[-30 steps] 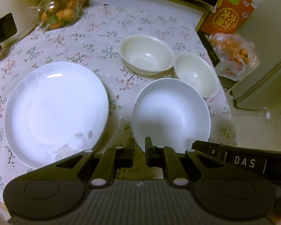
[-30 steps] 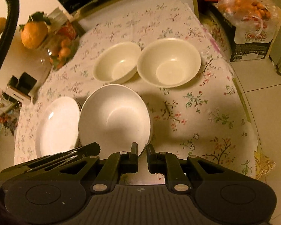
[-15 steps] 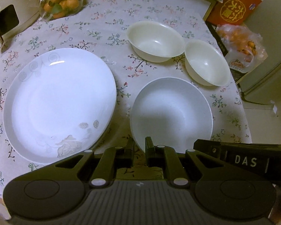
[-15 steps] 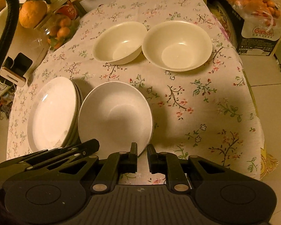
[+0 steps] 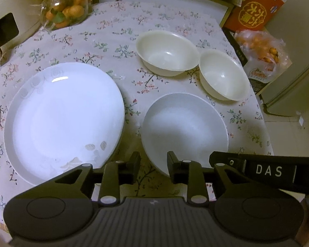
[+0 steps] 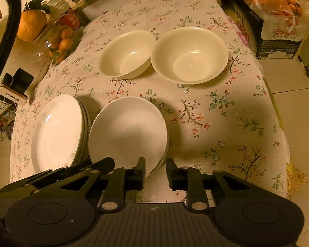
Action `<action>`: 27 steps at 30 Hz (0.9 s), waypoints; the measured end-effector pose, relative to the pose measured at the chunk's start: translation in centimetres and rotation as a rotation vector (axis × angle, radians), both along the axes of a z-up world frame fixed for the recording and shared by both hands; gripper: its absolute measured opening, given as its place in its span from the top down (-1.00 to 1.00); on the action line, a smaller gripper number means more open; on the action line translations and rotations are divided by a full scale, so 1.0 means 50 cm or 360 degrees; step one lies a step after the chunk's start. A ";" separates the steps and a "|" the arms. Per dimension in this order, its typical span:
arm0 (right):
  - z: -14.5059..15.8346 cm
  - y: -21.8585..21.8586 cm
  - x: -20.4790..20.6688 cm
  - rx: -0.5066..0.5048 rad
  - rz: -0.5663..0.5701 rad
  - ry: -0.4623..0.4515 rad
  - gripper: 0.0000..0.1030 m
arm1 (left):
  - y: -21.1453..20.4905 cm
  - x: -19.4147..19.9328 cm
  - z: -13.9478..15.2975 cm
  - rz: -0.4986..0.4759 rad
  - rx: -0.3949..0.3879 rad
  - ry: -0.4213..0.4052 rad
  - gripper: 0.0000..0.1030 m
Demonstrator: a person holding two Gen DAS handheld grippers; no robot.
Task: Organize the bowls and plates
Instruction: 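Open both grippers to release the white bowl, then move both grippers to the two cream bowls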
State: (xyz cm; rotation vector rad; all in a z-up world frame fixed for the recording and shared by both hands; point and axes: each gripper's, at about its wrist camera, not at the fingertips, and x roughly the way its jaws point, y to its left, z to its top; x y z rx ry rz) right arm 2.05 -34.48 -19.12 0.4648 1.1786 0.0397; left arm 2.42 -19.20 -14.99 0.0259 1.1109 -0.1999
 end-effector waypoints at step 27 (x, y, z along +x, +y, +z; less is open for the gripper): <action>0.049 -0.076 0.002 0.0101 -0.0403 -0.0298 0.31 | 0.052 0.102 0.093 0.0192 -0.0230 -0.0152 0.04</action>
